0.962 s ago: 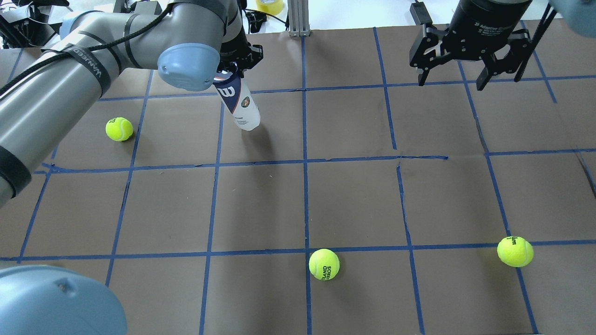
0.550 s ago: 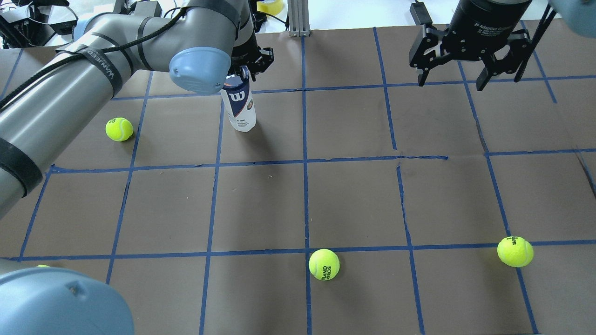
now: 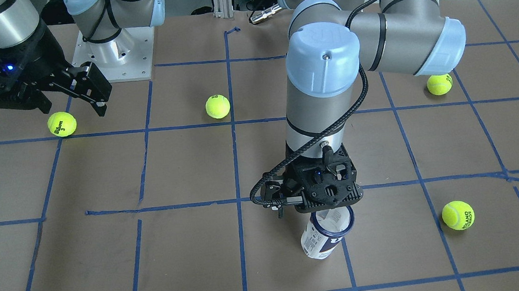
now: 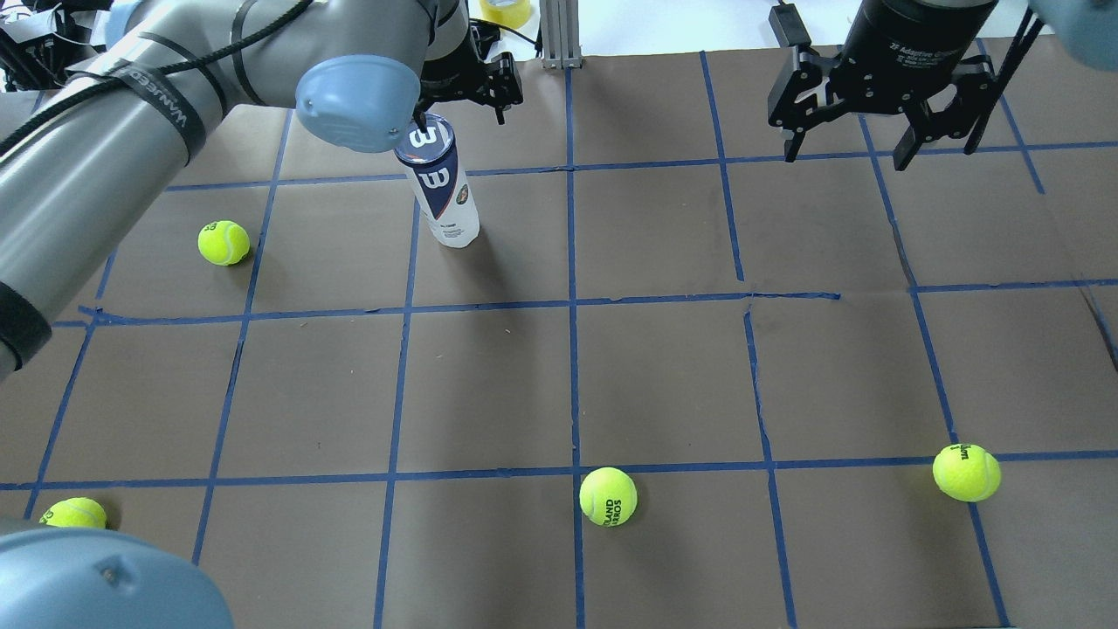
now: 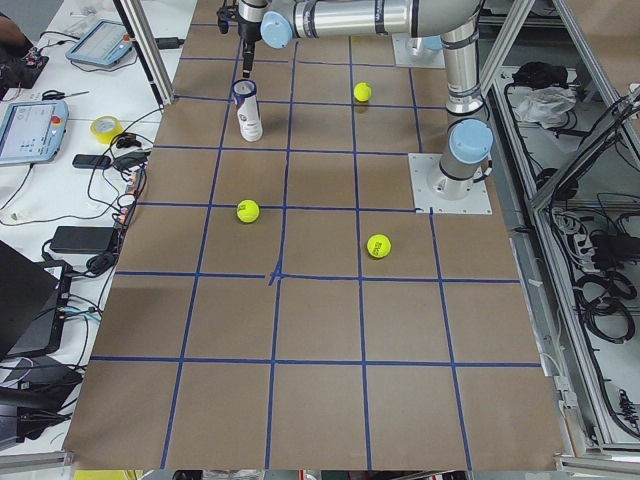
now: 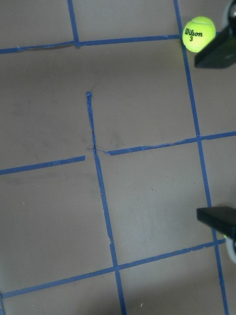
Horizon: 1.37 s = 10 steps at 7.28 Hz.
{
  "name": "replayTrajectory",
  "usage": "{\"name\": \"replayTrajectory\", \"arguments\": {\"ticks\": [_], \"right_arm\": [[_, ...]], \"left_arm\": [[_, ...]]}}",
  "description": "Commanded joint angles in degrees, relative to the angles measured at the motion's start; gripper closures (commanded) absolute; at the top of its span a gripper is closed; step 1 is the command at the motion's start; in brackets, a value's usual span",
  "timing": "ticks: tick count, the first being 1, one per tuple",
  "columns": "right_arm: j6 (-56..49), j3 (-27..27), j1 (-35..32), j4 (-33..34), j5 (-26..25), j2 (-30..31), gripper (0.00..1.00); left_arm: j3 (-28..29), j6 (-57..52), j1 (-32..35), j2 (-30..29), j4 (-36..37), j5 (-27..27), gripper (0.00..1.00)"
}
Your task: Lift up tennis ball bucket
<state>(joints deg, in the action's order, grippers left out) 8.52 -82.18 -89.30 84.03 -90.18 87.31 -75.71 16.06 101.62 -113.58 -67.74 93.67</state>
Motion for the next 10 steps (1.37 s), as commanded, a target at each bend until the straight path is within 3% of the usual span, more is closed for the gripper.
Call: {"name": "replayTrajectory", "arguments": {"ticks": [1, 3, 5, 10], "right_arm": [[0.0, 0.0, 0.0, 0.08, 0.0, -0.03, 0.0], [0.0, 0.0, 0.0, -0.09, 0.0, 0.05, 0.0], [0.0, 0.0, 0.0, -0.01, 0.09, 0.05, 0.0], [0.0, 0.0, 0.0, -0.09, 0.0, -0.12, 0.0]], "left_arm": [[6.16, -1.2, -1.94, 2.13, -10.87, -0.59, 0.0], [5.66, -7.13, -6.41, 6.25, -18.8, -3.05, 0.0], [3.3, -14.35, -12.21, 9.59, -20.32, -4.44, 0.0], [-12.25, -18.34, -15.05, 21.64, -19.98, -4.28, 0.0]]}}
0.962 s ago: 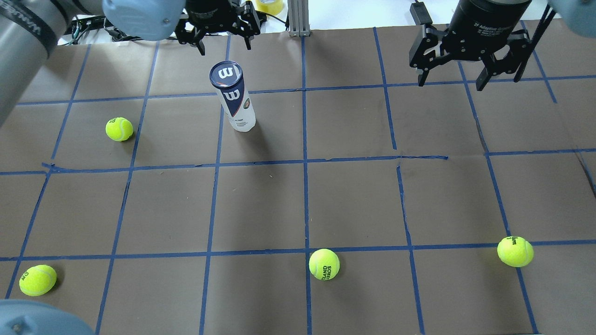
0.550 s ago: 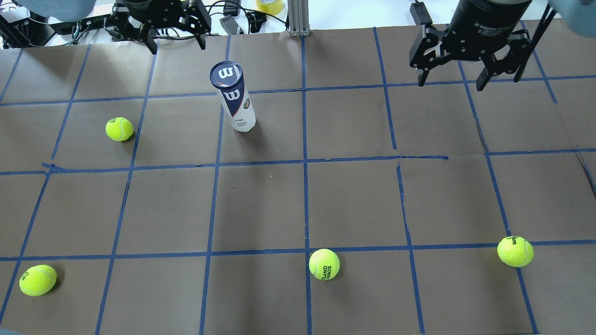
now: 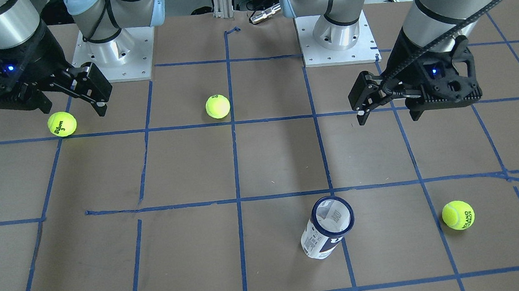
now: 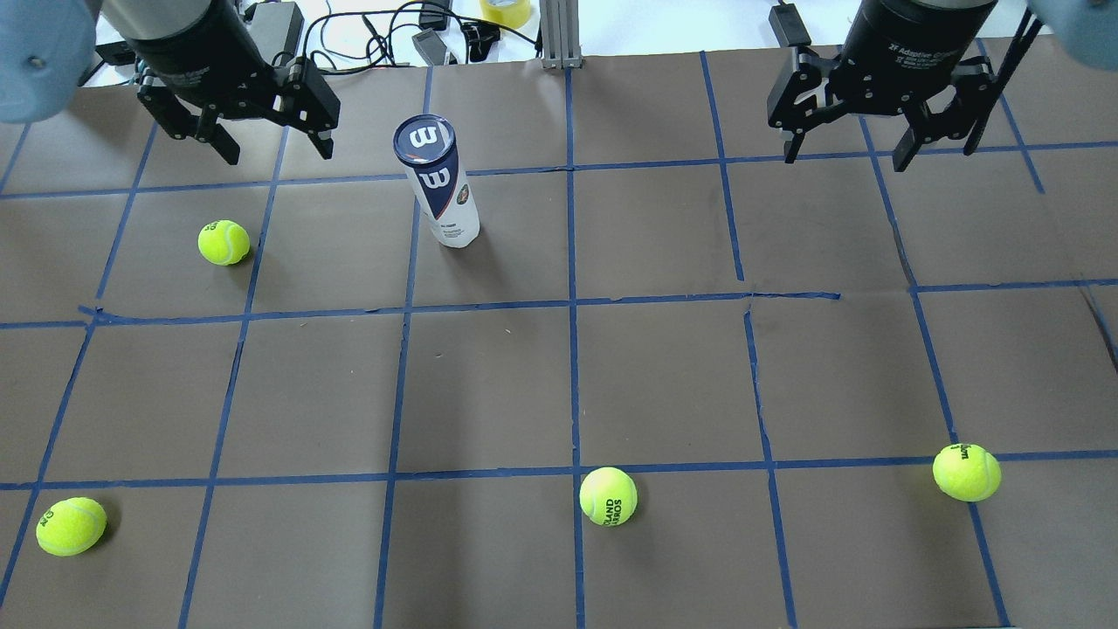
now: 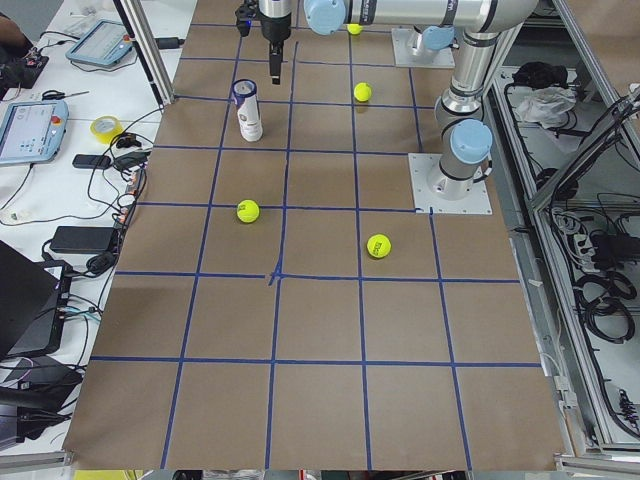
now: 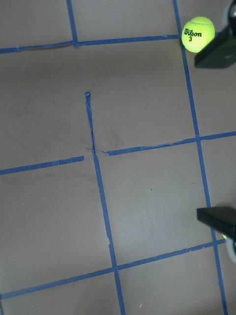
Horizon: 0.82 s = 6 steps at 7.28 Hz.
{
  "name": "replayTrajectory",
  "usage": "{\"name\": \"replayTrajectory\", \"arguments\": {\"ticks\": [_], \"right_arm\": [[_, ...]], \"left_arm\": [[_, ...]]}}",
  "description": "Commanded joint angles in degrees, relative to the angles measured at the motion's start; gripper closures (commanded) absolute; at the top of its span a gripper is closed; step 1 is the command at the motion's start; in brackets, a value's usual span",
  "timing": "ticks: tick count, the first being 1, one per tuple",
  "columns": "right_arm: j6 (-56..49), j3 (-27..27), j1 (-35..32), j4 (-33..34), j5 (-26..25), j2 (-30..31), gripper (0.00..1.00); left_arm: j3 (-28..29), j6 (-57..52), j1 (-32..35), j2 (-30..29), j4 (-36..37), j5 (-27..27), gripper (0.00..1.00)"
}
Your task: Lift up tennis ball bucket
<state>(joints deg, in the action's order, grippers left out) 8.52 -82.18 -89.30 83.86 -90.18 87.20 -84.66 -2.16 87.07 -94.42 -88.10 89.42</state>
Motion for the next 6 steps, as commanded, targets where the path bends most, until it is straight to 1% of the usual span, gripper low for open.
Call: {"name": "replayTrajectory", "arguments": {"ticks": [1, 3, 6], "right_arm": [[0.0, 0.0, 0.0, -0.02, 0.0, -0.02, 0.0], [0.0, 0.0, 0.0, -0.1, 0.0, -0.01, 0.0], [0.0, 0.0, 0.0, -0.02, 0.09, 0.16, 0.0]], "left_arm": [[-3.75, -0.21, -0.59, 2.92, 0.56, -0.04, 0.0], [-3.75, -0.38, -0.67, 4.15, 0.48, -0.39, 0.0], [-4.02, -0.83, -1.73, 3.89, 0.39, -0.74, 0.0]]}}
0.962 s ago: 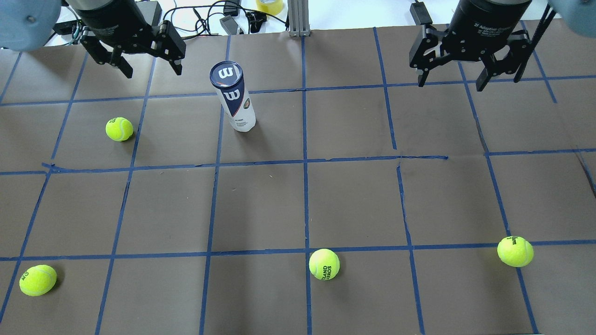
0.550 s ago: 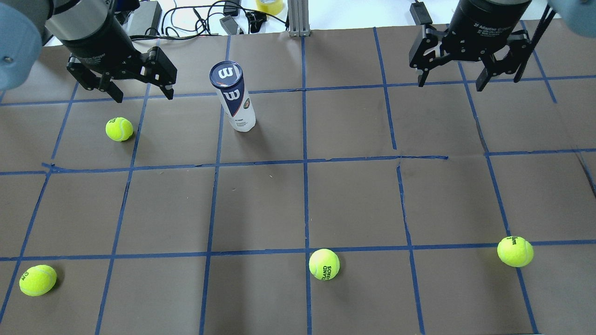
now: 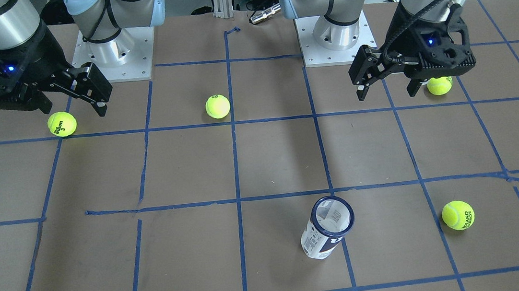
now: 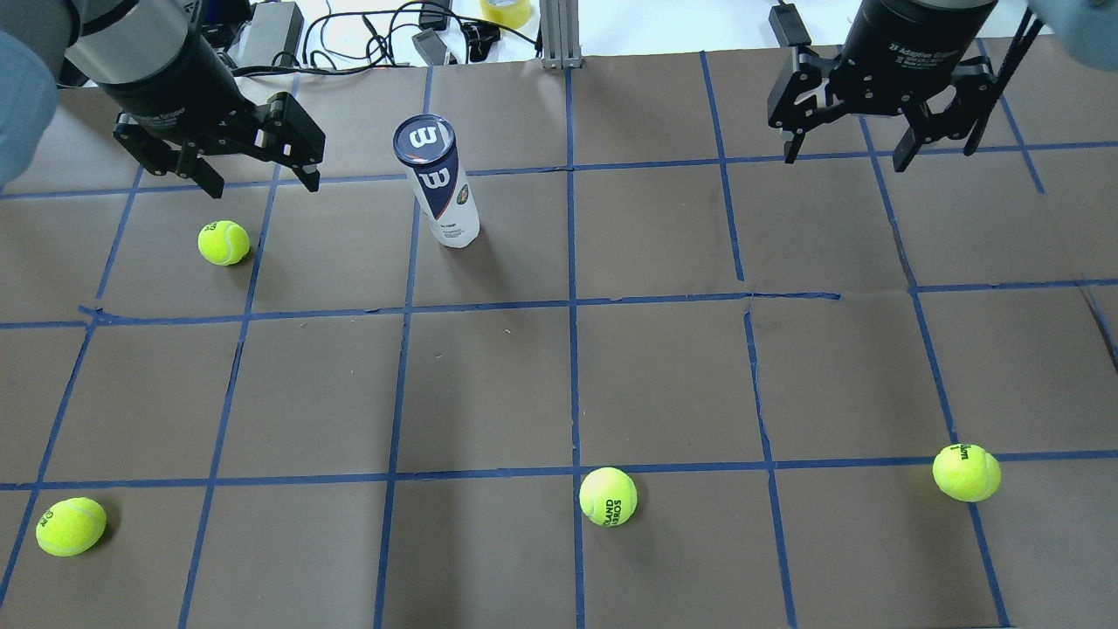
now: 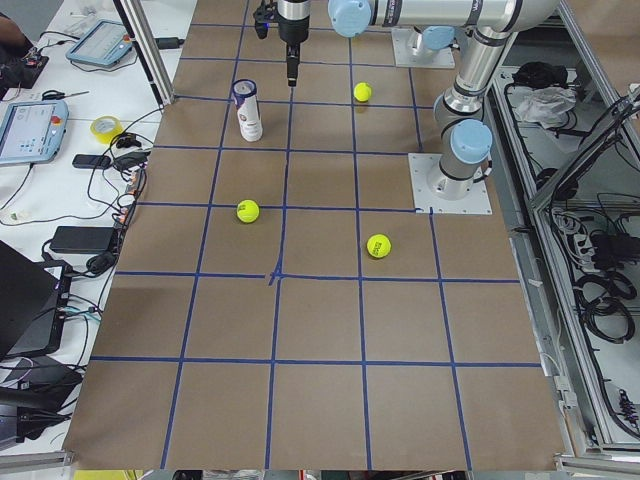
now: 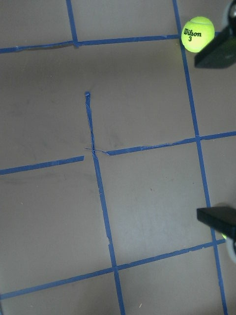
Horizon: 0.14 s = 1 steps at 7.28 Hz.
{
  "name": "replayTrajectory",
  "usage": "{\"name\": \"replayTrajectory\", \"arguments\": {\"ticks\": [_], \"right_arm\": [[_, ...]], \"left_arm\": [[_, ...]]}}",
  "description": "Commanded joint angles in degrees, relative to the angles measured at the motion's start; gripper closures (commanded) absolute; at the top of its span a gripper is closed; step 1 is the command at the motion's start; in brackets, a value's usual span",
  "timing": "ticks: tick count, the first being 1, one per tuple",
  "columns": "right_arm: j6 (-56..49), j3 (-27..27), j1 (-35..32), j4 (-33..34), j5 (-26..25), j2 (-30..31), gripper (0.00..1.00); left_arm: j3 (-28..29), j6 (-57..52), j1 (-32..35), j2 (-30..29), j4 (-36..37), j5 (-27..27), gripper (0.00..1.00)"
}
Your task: Lift up tennis ball bucket
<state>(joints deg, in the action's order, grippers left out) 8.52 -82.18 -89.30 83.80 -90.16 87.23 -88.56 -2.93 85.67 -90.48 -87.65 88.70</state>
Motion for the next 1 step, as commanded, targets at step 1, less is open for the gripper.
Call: {"name": "replayTrajectory", "arguments": {"ticks": [1], "right_arm": [[0.0, 0.0, 0.0, -0.04, -0.02, -0.04, 0.0]], "left_arm": [[-0.21, -0.06, -0.25, 0.13, -0.16, 0.16, 0.0]]}}
